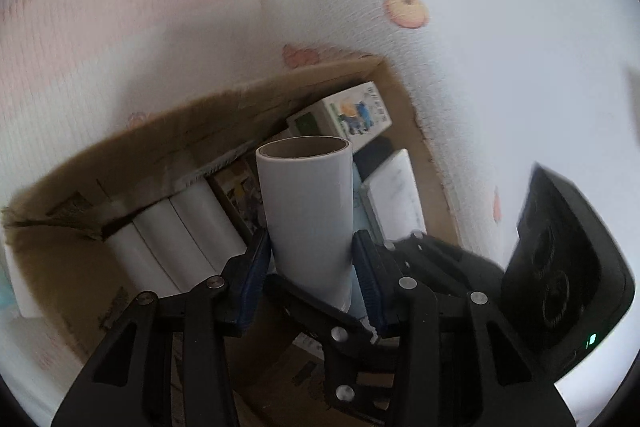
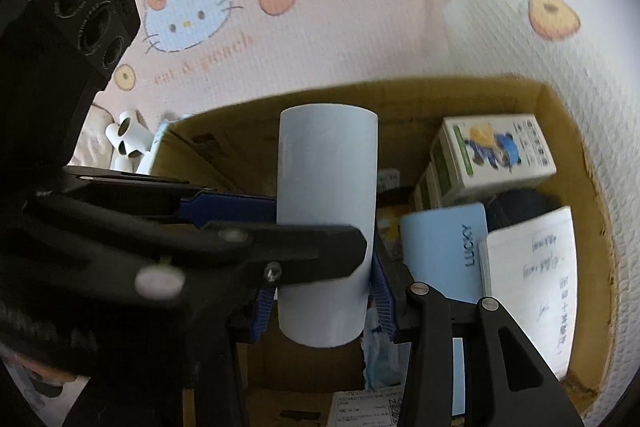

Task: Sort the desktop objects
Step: 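Carry the tube with both grippers over the cardboard box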

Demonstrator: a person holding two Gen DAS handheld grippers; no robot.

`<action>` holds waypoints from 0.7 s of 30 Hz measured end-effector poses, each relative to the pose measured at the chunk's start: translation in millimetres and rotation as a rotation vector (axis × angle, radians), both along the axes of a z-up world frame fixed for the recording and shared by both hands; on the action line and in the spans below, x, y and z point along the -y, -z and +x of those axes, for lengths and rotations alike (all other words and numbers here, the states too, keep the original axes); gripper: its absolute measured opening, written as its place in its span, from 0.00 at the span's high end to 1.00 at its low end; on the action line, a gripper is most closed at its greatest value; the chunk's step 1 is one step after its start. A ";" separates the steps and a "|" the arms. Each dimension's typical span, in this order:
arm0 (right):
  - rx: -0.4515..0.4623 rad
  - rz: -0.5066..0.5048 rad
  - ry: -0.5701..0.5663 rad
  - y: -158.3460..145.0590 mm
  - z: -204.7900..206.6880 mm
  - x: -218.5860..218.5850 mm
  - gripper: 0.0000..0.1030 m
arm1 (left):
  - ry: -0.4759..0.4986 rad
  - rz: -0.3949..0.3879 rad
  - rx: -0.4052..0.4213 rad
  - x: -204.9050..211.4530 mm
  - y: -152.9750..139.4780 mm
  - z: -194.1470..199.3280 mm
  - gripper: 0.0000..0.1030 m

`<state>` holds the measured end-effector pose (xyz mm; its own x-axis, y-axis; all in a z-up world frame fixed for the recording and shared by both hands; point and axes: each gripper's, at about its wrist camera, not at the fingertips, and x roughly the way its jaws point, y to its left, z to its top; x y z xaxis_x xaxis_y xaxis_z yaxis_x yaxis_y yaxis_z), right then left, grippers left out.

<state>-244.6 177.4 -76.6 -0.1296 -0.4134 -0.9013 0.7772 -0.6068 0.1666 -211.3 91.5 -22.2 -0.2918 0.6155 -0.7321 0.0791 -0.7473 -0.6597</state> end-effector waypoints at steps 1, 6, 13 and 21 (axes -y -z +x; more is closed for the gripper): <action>0.004 0.000 0.007 1.3 0.7 -3.2 0.61 | -0.019 0.026 0.025 0.0 5.3 -1.8 0.55; 0.019 -0.001 0.041 6.6 -1.6 -19.2 0.61 | -0.032 0.024 0.060 -8.1 15.3 -3.9 0.55; -0.035 0.037 0.037 -3.7 5.3 -32.2 0.61 | -0.097 -0.023 0.136 -15.0 36.5 -11.1 0.55; -0.102 0.102 0.072 -11.6 8.8 -47.8 0.61 | -0.209 -0.036 0.169 -19.2 53.9 -5.3 0.55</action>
